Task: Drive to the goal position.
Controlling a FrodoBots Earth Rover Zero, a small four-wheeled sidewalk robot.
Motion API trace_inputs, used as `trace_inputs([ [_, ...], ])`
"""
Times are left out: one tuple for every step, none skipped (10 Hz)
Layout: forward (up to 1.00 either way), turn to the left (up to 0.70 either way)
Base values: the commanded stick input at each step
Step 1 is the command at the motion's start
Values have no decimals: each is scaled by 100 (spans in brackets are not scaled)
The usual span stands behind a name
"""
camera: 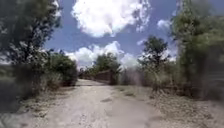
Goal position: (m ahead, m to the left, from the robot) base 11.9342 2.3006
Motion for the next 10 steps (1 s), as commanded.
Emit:
trace_inputs([
  [45, 0],
  [45, 0],
  [45, 0],
  [45, 4],
  [45, 27],
  [45, 27],
  [45, 27],
  [45, 27],
  [45, 25],
  [45, 6],
])
